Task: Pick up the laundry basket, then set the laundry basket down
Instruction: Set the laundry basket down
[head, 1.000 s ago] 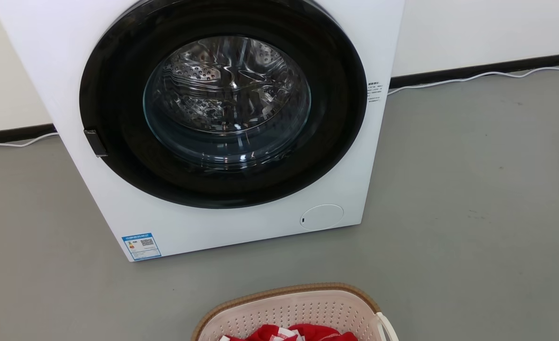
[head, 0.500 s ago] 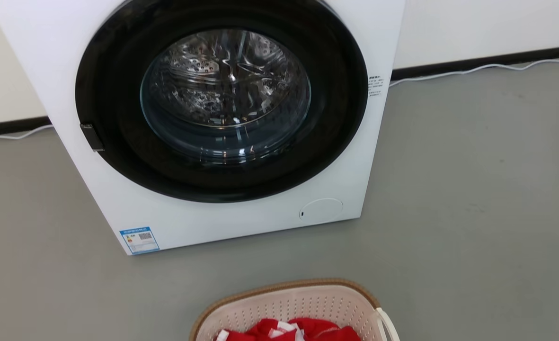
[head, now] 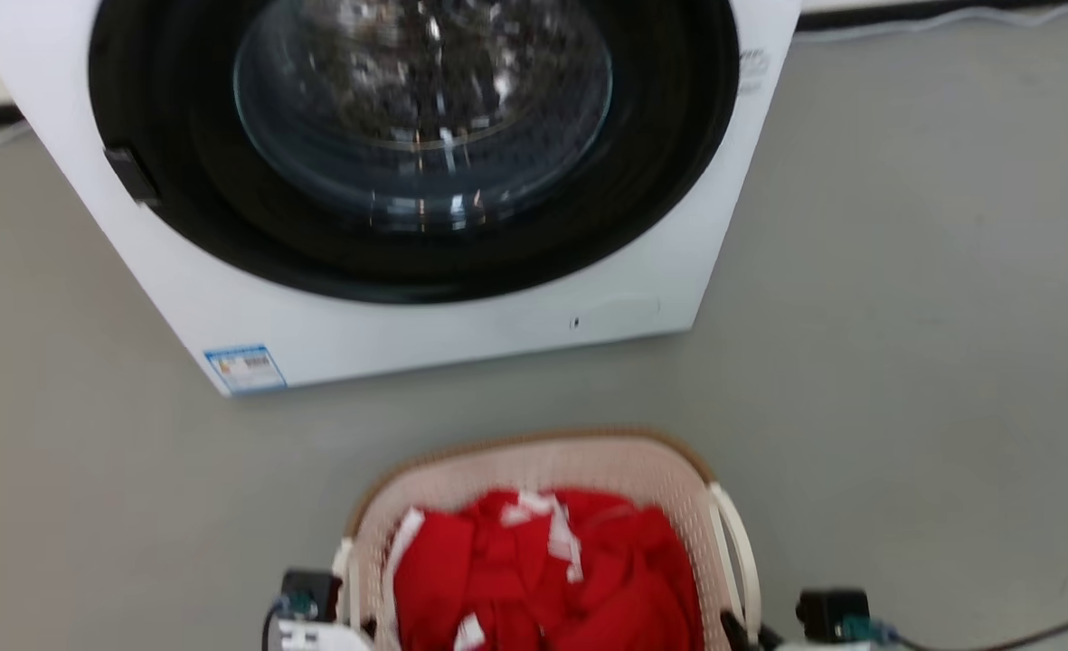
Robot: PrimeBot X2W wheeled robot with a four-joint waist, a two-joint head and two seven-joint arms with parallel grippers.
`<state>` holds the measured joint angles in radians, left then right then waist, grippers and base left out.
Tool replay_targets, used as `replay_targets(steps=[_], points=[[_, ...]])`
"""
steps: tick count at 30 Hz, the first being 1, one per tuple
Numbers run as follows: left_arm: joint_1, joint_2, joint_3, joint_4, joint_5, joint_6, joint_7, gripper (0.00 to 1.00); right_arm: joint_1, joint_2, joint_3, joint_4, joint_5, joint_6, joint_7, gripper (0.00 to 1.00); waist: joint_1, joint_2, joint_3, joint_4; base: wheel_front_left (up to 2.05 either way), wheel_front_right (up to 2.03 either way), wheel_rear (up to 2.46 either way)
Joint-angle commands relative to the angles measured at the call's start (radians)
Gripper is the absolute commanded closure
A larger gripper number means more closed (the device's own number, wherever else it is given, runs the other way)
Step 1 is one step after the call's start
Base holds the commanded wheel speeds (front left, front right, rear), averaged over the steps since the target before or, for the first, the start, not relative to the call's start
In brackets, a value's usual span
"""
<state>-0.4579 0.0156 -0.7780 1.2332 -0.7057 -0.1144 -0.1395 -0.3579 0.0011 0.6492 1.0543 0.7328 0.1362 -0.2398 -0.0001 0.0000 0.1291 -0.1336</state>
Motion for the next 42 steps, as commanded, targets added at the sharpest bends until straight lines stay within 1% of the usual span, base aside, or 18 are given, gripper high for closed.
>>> replay_targets(steps=[1,7,10,11,22,29,36,42], points=[[-0.054,0.073,0.014,0.007,0.017,0.013,-0.022,1.0,-0.045,-0.051,-0.01,-0.012,-0.02,-0.006,-0.022,1.0,0.0001,0.0,0.084,0.01,0.0,0.0,0.0],[-0.146,0.099,0.016,0.003,0.026,0.035,-0.049,1.0,-0.122,-0.051,-0.047,-0.06,-0.071,-0.006,-0.022,1.0,0.0001,0.0,0.222,0.023,0.0,0.0,0.0],[-0.193,0.112,0.019,-0.002,0.032,0.052,-0.066,1.0,-0.16,-0.051,-0.071,-0.083,-0.098,-0.006,-0.022,1.0,0.0001,0.0,0.287,0.03,0.0,0.0,0.0],[-0.193,0.112,0.019,-0.002,0.032,0.052,-0.066,1.0,-0.16,-0.051,-0.071,-0.083,-0.098,-0.006,-0.022,1.0,0.0001,0.0,0.287,0.03,0.0,0.0,0.0],[-0.329,0.151,0.037,-0.054,0.055,0.112,-0.116,1.0,-0.246,-0.051,-0.182,-0.17,-0.206,-0.006,-0.022,1.0,0.0001,0.0,0.473,0.054,0.0,0.0,0.0],[-0.381,0.166,0.045,-0.1,0.077,0.138,-0.122,1.0,-0.277,-0.051,-0.226,-0.202,-0.238,-0.006,-0.022,1.0,0.0001,0.0,0.579,0.067,0.0,0.0,0.0],[-0.416,0.183,0.06,-0.147,0.098,0.164,-0.122,1.0,-0.311,-0.051,-0.25,-0.218,-0.248,-0.006,-0.022,1.0,0.0001,0.0,0.654,0.077,0.0,0.0,0.0],[-0.432,0.189,0.067,-0.158,0.106,0.169,-0.122,1.0,-0.336,-0.051,-0.264,-0.223,-0.251,-0.006,-0.022,1.0,0.0001,0.0,0.686,0.079,0.0,0.0,0.0]])
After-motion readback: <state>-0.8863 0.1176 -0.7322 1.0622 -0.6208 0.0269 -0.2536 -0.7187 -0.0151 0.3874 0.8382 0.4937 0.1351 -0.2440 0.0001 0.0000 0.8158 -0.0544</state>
